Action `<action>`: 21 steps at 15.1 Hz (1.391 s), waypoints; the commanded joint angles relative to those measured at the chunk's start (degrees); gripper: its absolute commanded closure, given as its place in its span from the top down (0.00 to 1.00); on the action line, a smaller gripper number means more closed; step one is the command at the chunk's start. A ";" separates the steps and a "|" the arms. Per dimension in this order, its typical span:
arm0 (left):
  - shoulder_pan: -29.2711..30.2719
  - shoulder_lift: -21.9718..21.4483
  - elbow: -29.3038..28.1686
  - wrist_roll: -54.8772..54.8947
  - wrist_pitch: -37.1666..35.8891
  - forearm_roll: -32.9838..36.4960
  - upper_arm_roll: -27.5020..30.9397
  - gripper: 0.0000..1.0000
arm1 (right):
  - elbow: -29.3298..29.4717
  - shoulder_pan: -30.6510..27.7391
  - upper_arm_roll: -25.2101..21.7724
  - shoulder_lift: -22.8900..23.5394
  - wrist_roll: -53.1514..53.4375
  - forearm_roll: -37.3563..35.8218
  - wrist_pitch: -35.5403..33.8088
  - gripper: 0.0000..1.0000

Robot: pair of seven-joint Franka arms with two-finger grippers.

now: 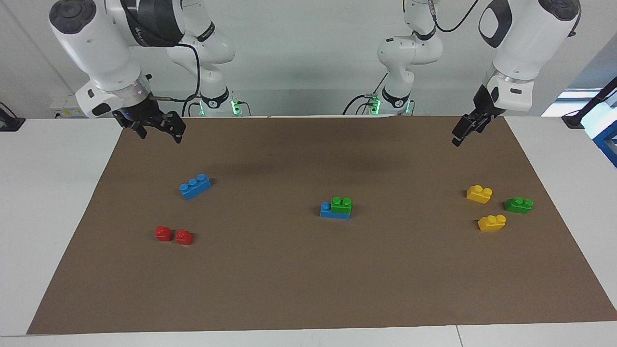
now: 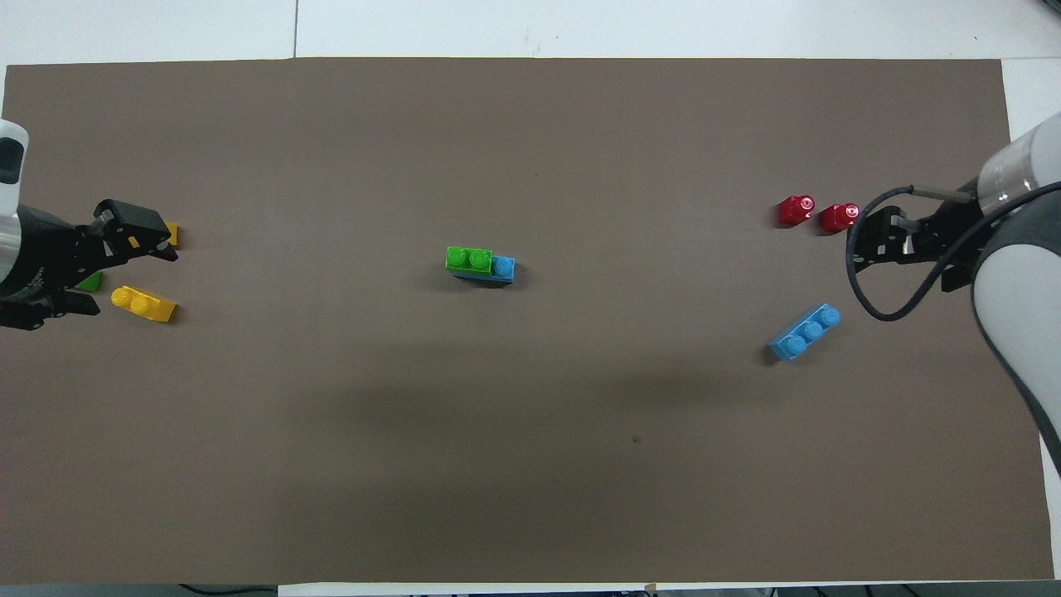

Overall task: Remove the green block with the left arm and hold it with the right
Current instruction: 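Move the left gripper toward the green brick while the right gripper approaches the blue brick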

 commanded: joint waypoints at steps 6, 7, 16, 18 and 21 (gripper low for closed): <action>-4.55 -2.77 -6.25 -28.47 6.64 -0.93 0.53 1.00 | -0.23 -0.04 7.64 3.19 38.27 5.55 3.66 1.00; -5.43 -2.86 -6.42 -32.35 6.64 -0.93 0.53 1.00 | -0.23 0.48 7.64 3.98 41.61 6.34 4.27 1.00; -12.81 -1.99 -9.41 -53.45 10.50 -0.93 0.53 1.00 | 0.65 3.21 7.64 10.14 46.03 11.60 8.82 1.00; -14.65 -1.20 -9.85 -58.11 10.77 -0.93 0.53 1.00 | 0.74 2.86 7.55 10.67 49.53 13.64 13.65 1.00; -17.29 0.91 -9.94 -65.42 12.26 -0.93 0.53 1.00 | 0.74 3.21 7.64 10.58 54.19 13.82 19.12 1.00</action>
